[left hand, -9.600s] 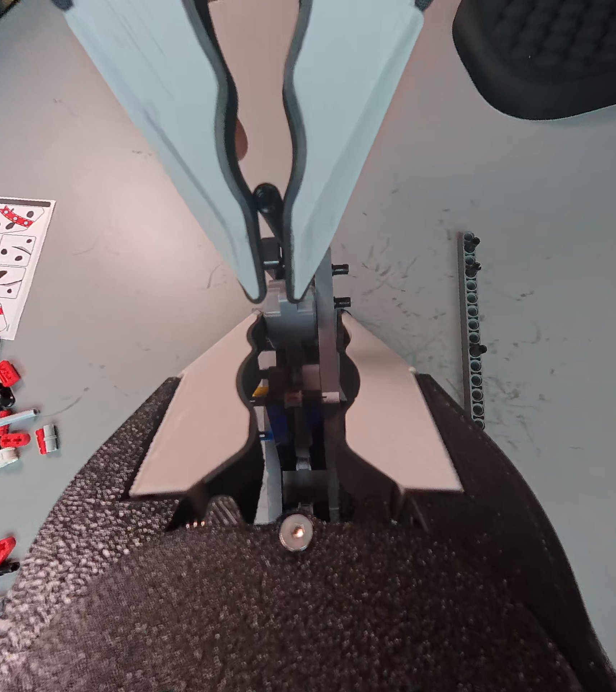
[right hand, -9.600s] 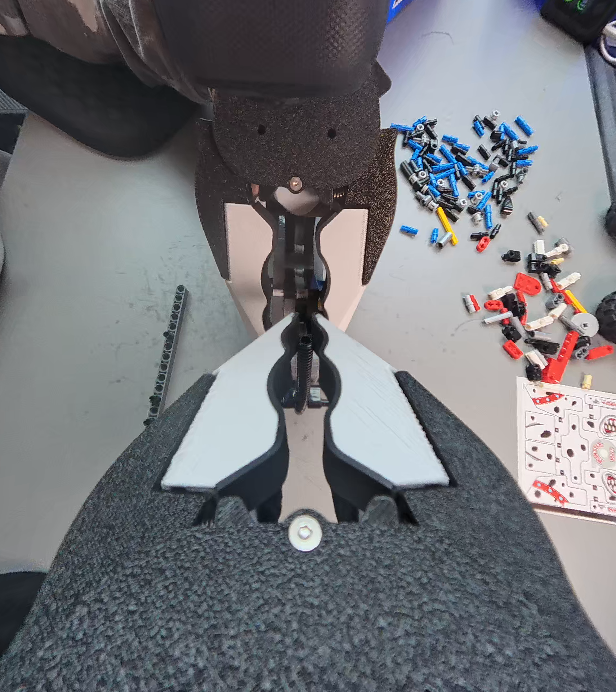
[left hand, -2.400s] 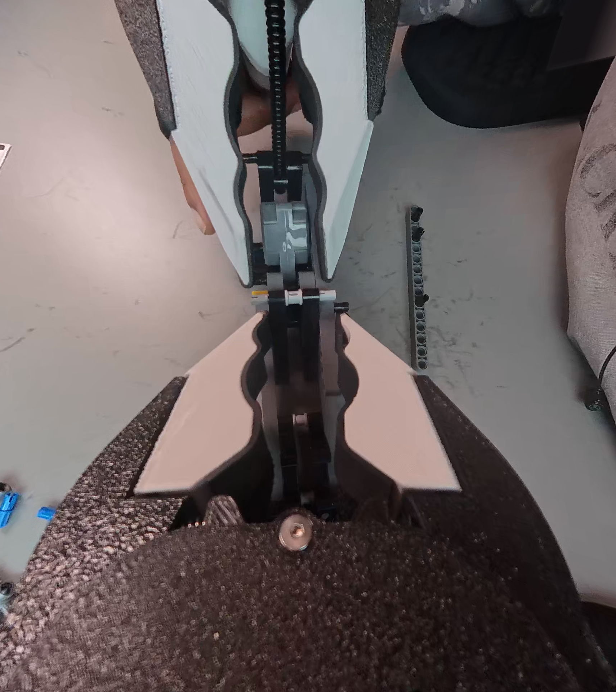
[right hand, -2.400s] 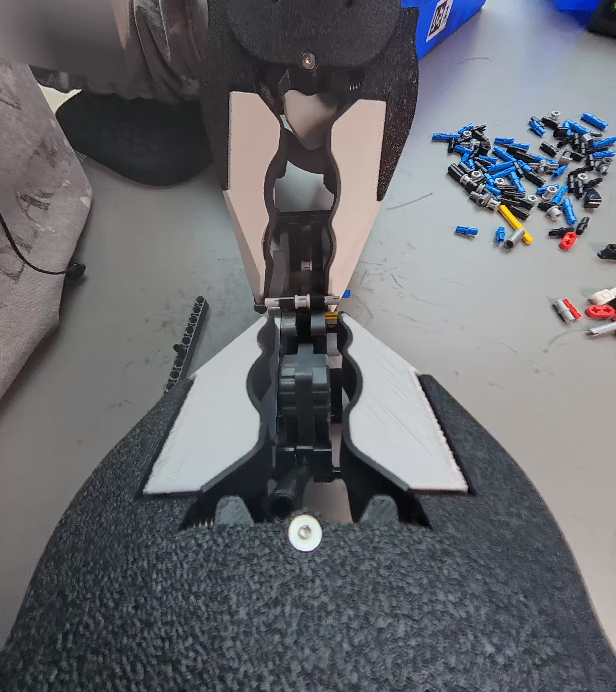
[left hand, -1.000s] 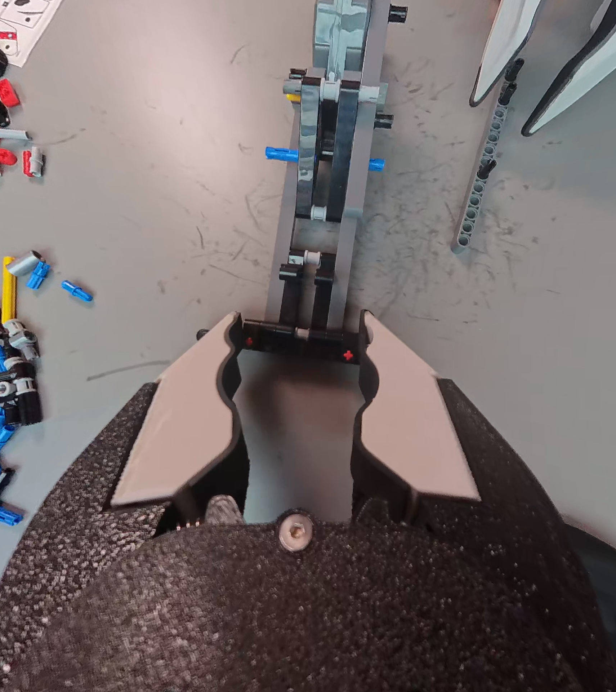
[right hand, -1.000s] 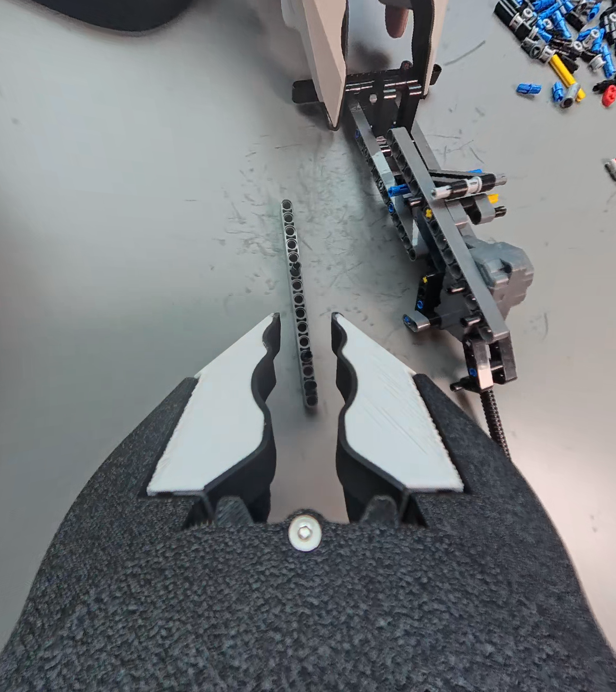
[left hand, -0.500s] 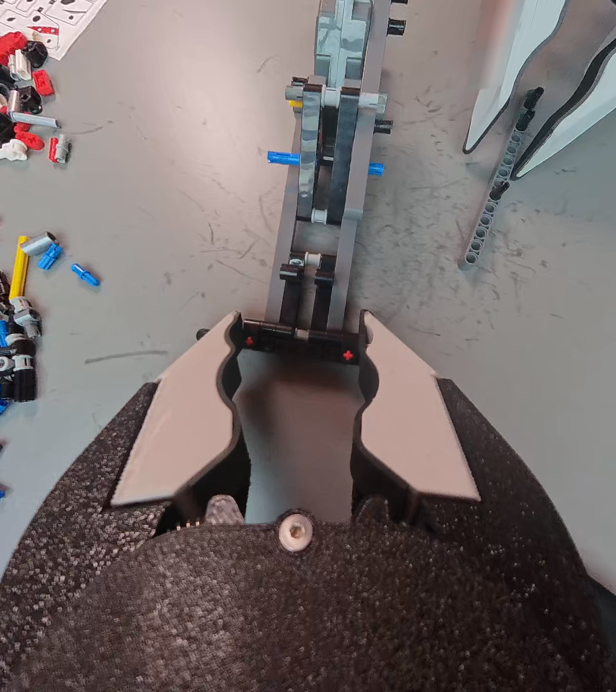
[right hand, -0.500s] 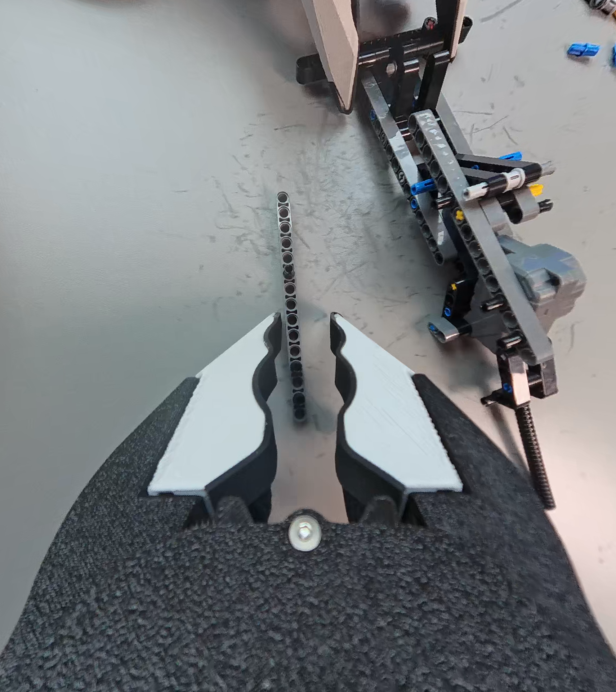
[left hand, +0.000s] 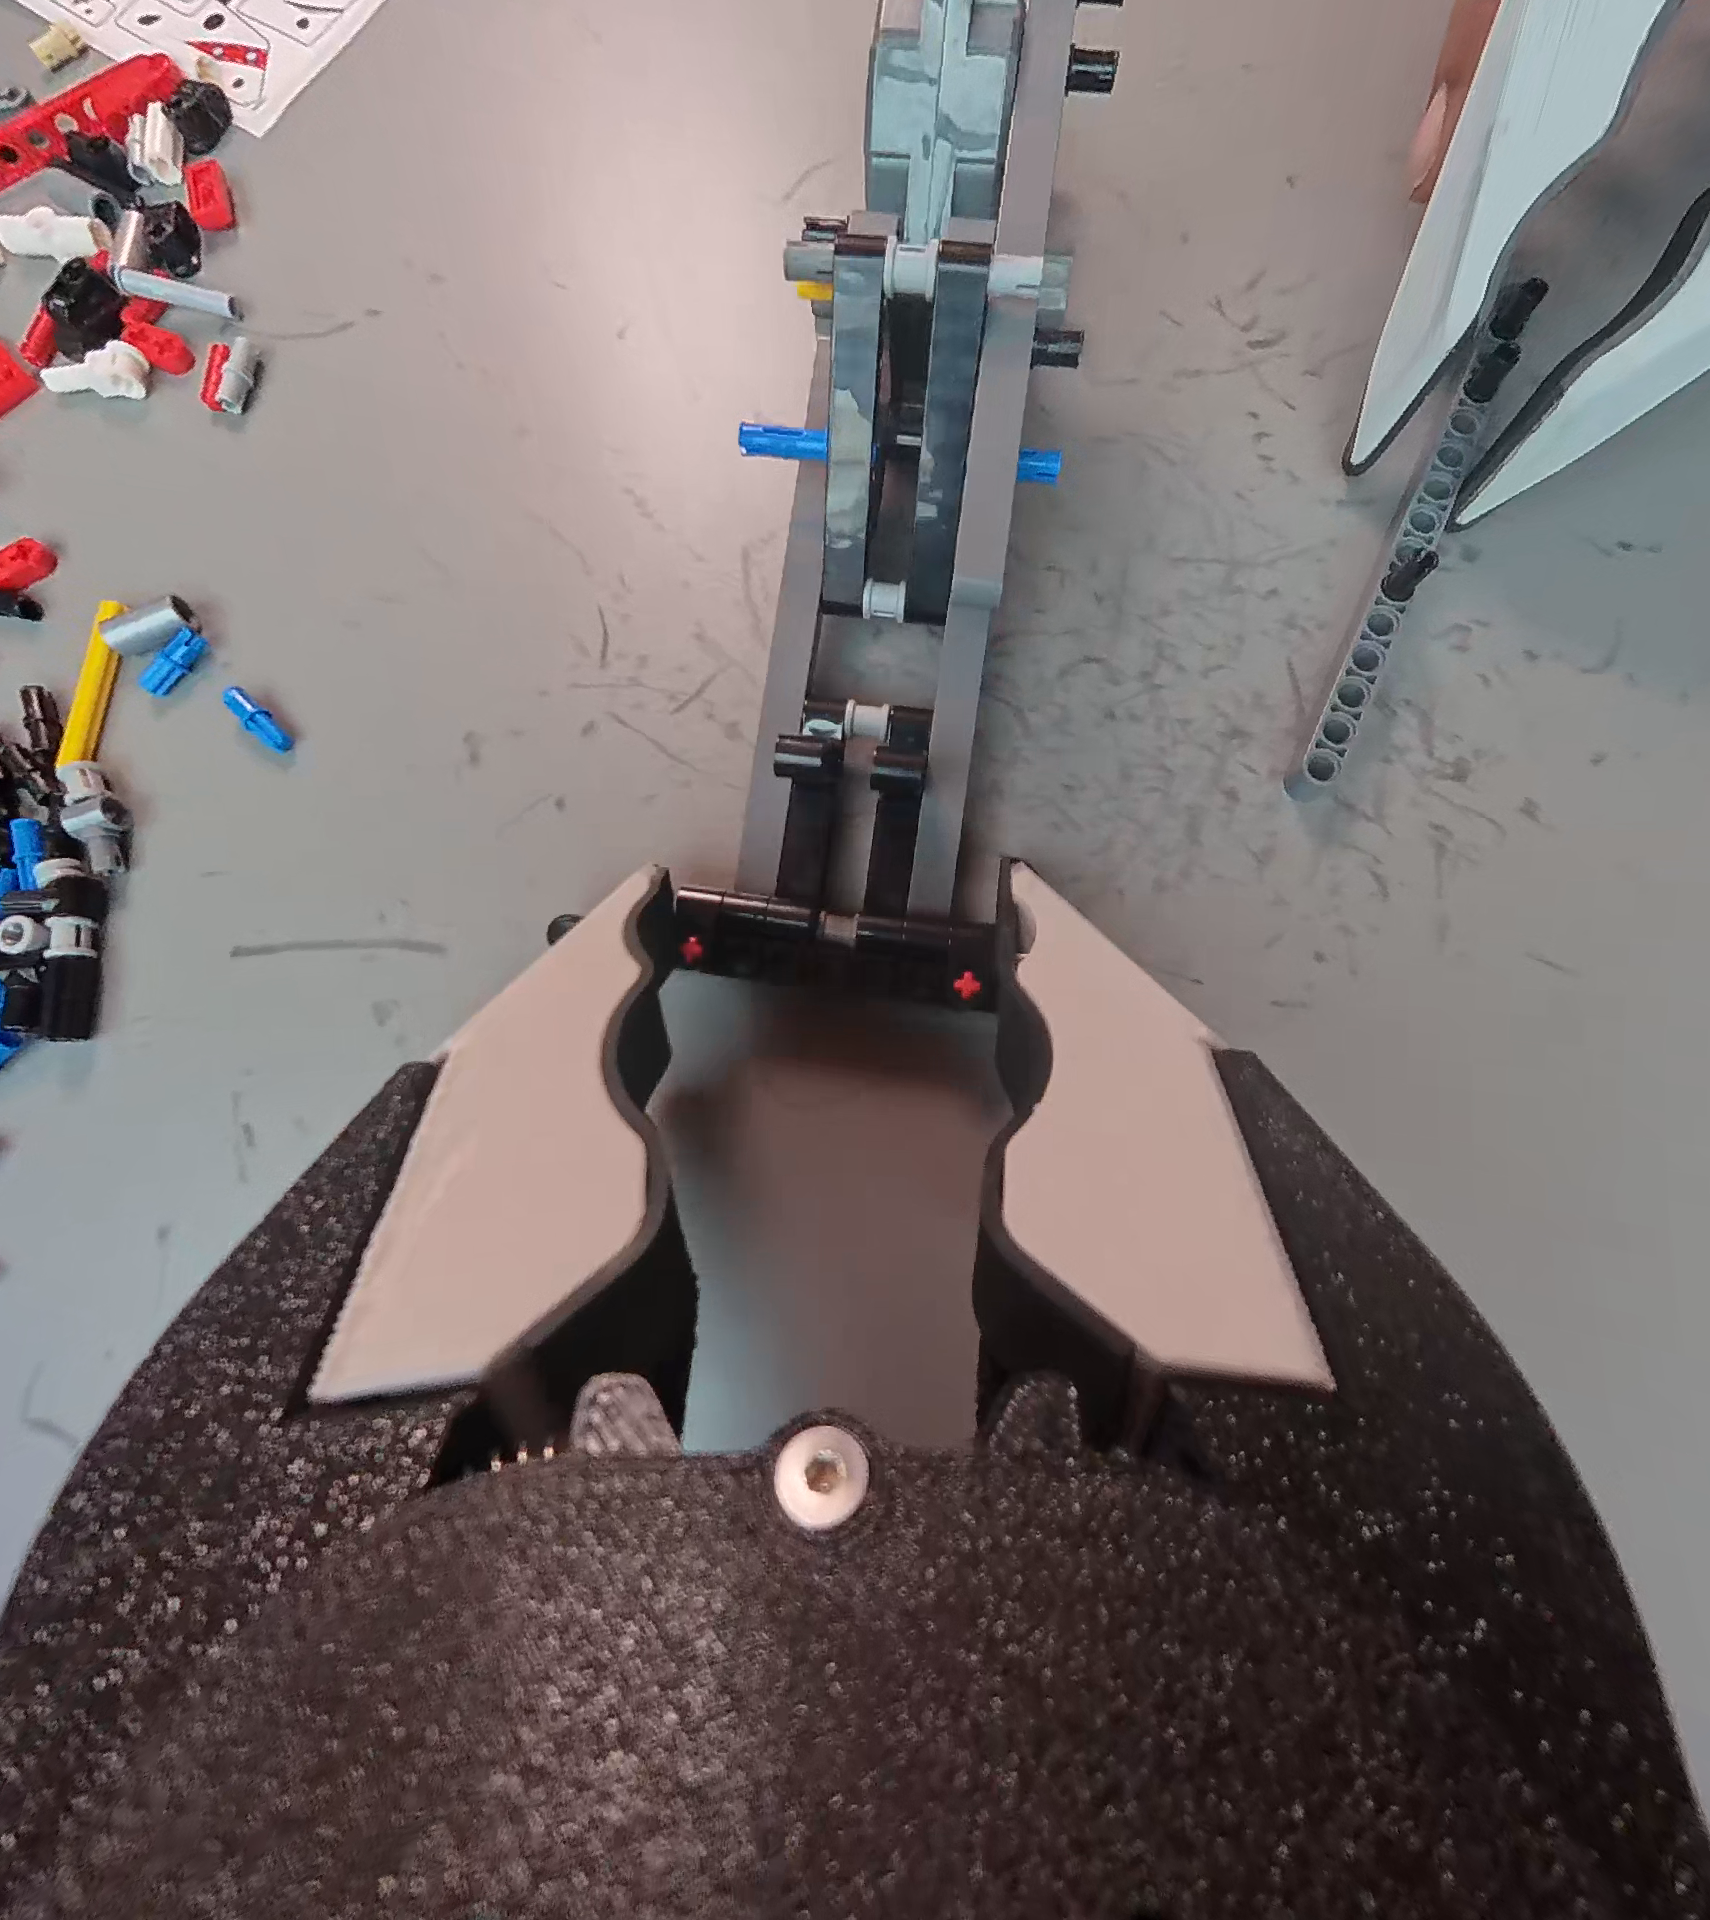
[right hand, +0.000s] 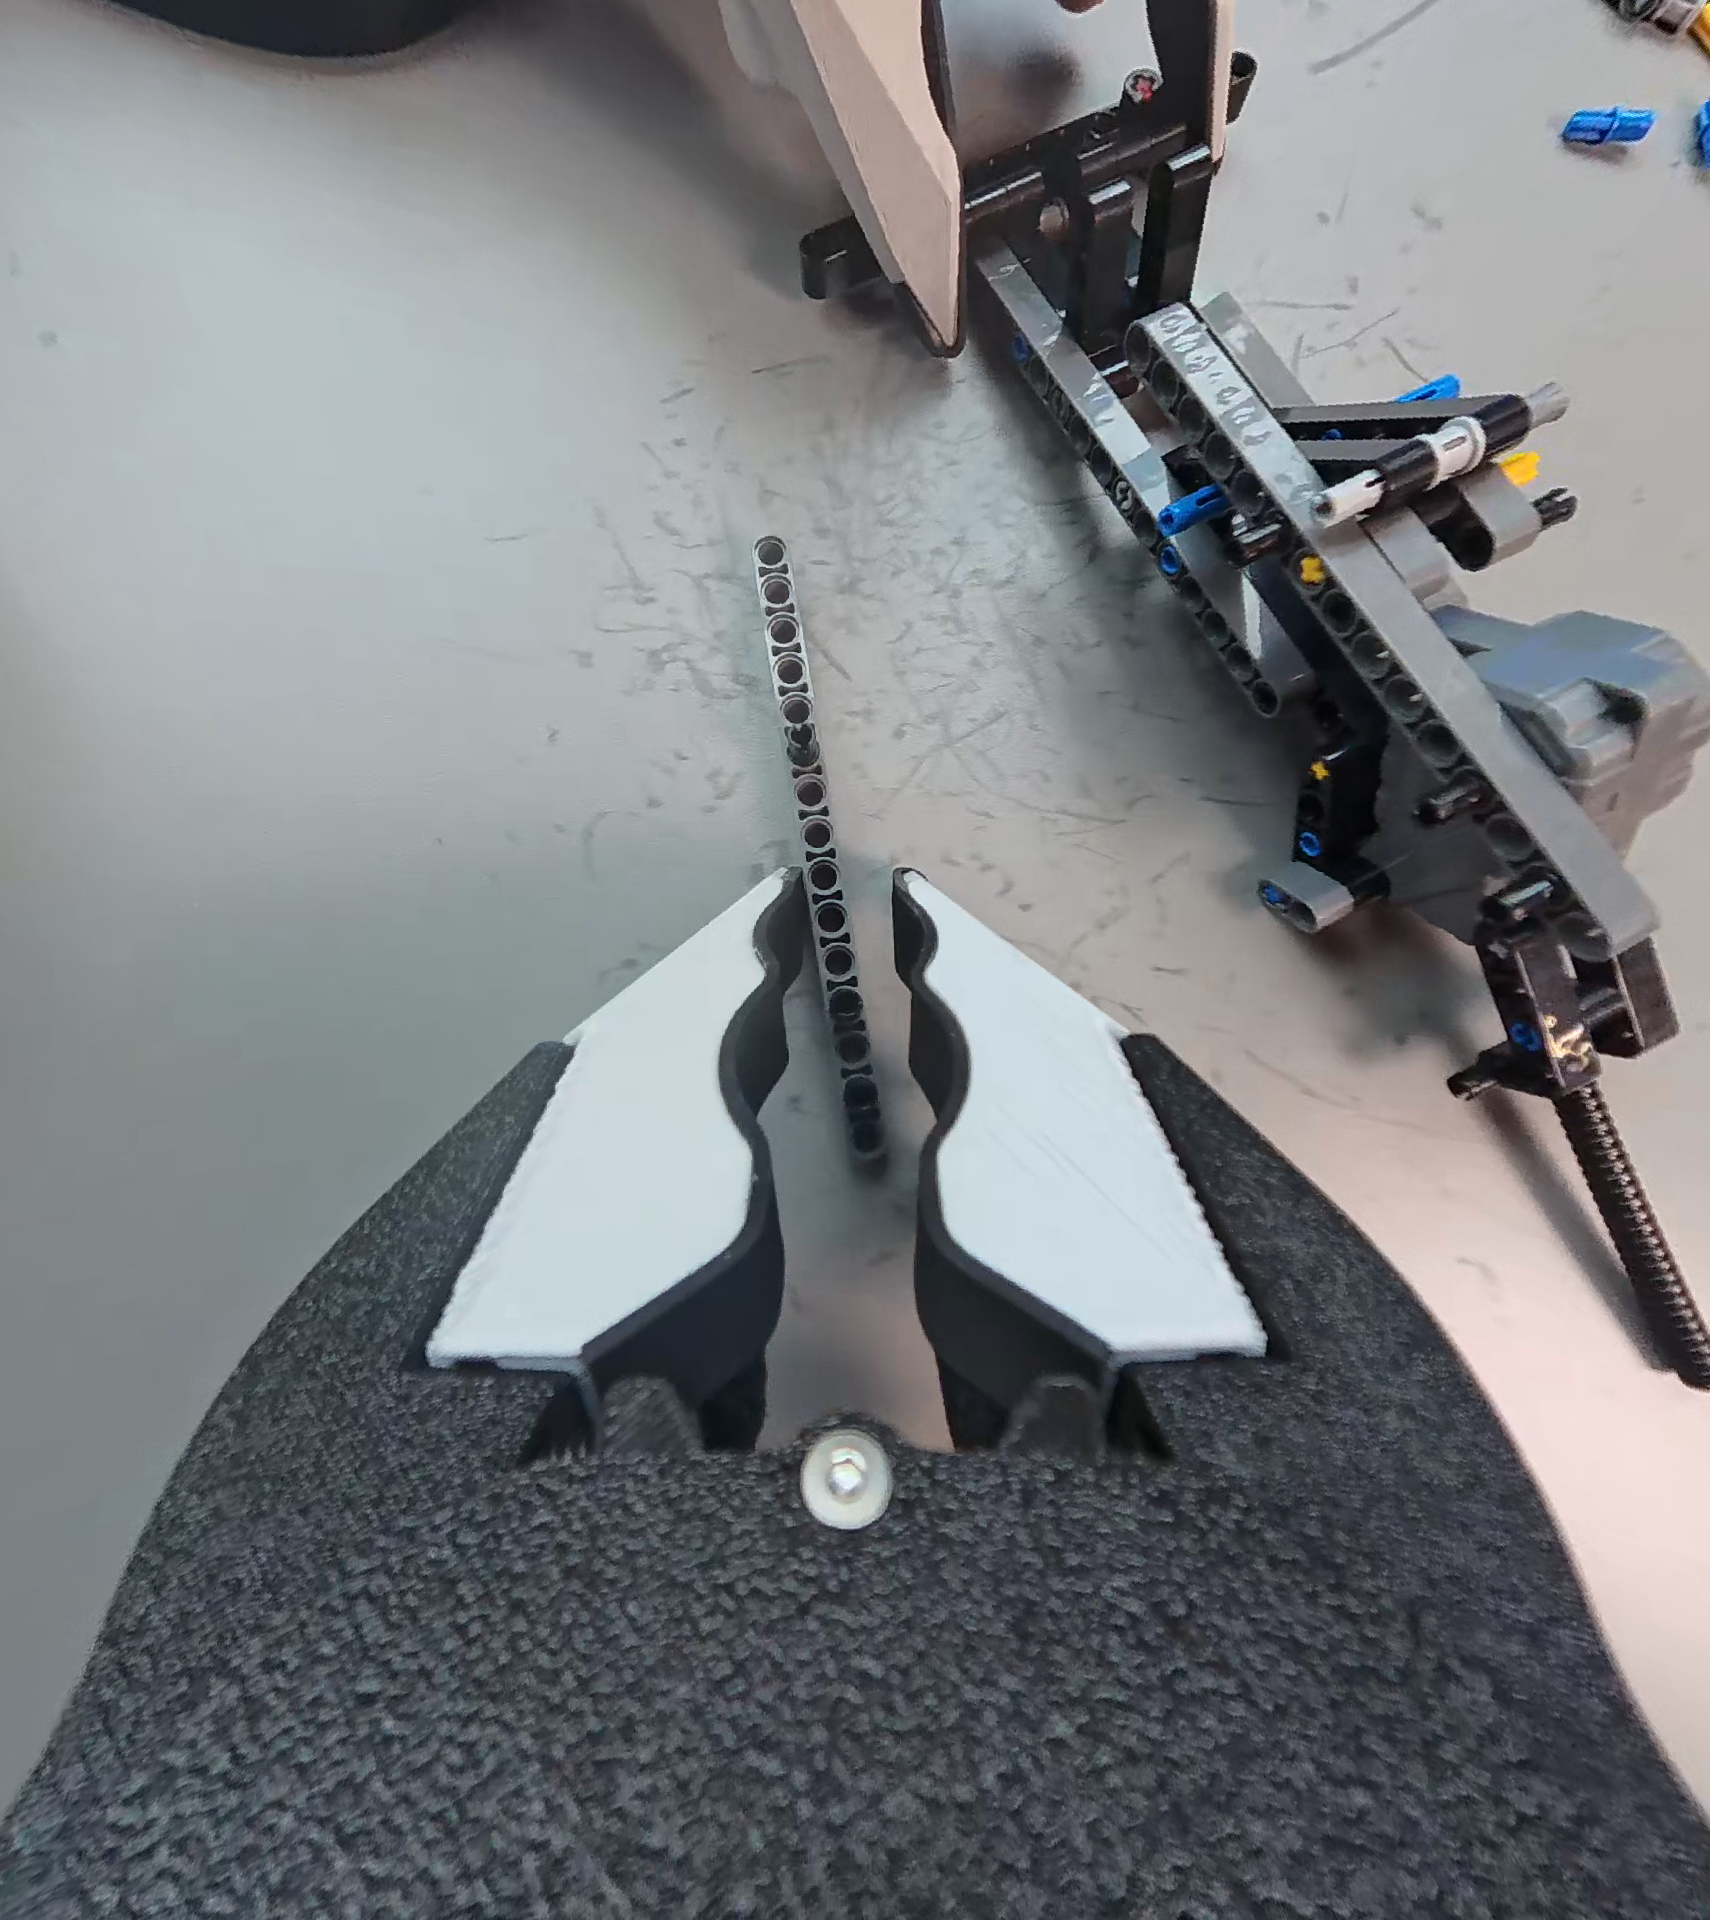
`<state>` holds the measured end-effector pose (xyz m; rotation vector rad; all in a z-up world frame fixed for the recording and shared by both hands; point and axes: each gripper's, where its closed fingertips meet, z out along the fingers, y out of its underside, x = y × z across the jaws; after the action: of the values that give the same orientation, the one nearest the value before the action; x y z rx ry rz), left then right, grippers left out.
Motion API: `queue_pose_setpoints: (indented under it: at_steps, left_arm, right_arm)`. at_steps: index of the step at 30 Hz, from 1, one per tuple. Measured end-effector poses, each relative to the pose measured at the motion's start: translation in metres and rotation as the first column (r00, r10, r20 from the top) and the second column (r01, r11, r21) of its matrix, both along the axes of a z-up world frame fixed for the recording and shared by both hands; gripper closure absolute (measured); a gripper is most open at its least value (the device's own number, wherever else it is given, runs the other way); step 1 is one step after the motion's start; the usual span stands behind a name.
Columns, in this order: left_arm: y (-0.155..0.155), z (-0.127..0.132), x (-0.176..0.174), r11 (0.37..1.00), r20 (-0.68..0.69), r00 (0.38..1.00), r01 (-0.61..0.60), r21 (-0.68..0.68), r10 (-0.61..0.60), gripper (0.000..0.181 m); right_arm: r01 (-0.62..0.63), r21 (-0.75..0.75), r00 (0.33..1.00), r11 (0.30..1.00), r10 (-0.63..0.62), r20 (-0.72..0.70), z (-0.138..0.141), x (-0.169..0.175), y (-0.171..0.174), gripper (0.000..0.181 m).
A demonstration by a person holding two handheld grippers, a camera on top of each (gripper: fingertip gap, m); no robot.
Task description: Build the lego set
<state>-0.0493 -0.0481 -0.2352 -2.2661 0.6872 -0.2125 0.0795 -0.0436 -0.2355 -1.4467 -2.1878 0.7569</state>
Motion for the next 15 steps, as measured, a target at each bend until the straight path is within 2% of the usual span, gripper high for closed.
queue_pose_setpoints:
  at_steps: [7, 15]
  left_arm:
    - [0.003, 0.0, 0.001, 1.0, -0.02, 1.0, -0.015, 0.011, 0.016, 0.118]
    - [0.013, 0.001, 0.003, 0.996, -0.102, 0.991, -0.088, -0.007, 0.087, 0.118]
  right_arm:
    - [-0.006, -0.015, 0.999, 1.0, 0.006, -0.034, 0.002, 0.0, 0.002, 0.166]
    - [0.013, 0.019, 1.0, 1.0, -0.012, -0.023, 0.0, 0.002, 0.013, 0.172]
